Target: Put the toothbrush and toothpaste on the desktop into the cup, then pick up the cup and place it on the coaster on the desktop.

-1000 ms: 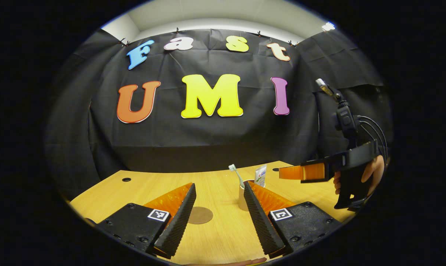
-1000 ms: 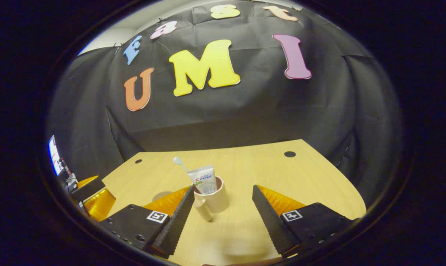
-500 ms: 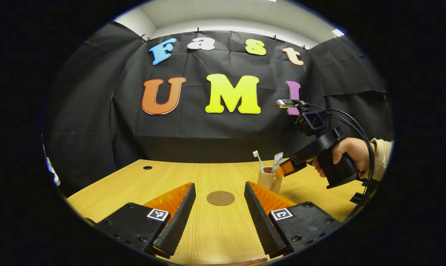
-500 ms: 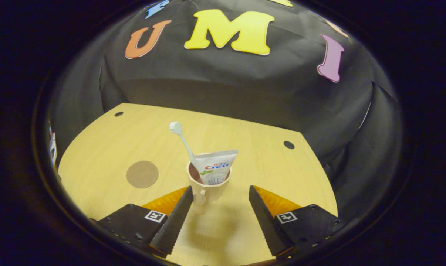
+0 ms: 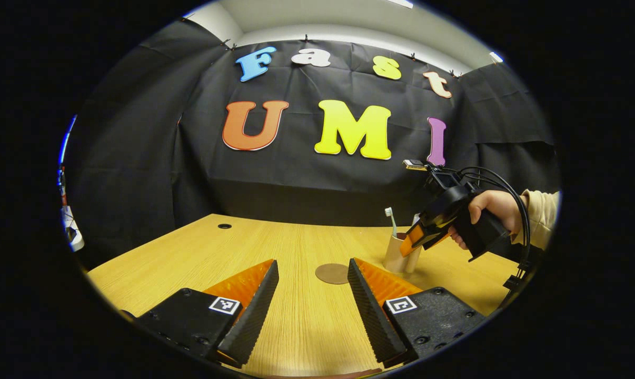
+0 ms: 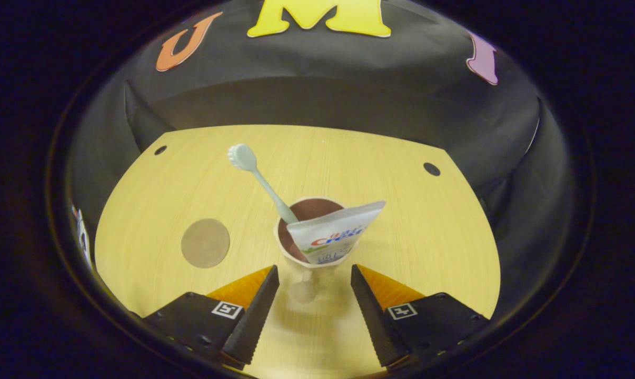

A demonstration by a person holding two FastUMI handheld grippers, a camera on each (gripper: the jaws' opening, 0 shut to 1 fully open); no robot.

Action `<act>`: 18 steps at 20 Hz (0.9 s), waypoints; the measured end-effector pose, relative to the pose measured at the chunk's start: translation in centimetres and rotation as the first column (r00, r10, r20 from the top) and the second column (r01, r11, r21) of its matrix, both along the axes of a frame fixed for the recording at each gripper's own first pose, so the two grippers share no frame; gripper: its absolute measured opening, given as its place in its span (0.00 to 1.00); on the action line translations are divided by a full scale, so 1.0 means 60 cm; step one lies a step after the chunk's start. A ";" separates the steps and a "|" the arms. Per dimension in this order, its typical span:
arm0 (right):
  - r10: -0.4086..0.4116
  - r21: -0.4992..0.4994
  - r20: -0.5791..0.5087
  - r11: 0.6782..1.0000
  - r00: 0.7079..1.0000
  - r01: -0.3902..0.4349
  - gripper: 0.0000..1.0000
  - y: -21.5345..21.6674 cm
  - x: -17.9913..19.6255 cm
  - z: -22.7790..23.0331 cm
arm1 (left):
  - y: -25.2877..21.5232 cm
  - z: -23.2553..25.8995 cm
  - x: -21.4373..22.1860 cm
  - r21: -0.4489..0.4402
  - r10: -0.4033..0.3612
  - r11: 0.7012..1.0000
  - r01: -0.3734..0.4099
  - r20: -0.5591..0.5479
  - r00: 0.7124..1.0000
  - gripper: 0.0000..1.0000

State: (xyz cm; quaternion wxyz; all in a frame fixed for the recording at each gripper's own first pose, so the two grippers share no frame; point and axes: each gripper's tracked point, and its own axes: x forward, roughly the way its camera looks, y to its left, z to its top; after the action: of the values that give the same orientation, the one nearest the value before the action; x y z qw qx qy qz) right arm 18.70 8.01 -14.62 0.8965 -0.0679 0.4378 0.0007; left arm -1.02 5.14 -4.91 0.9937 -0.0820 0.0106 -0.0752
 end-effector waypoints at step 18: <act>-0.107 -0.049 -0.188 0.994 0.976 0.100 0.14 -0.007 -0.017 -0.050 | -0.022 0.016 -0.019 0.056 -0.045 0.998 0.041 0.077 0.996 0.85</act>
State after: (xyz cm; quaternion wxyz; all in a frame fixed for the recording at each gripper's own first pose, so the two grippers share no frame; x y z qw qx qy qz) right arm 17.71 7.58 -17.60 0.8478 -0.0621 0.5245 -0.0479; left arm -2.19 3.80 -3.95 0.9934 -0.0516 -0.0246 -0.0994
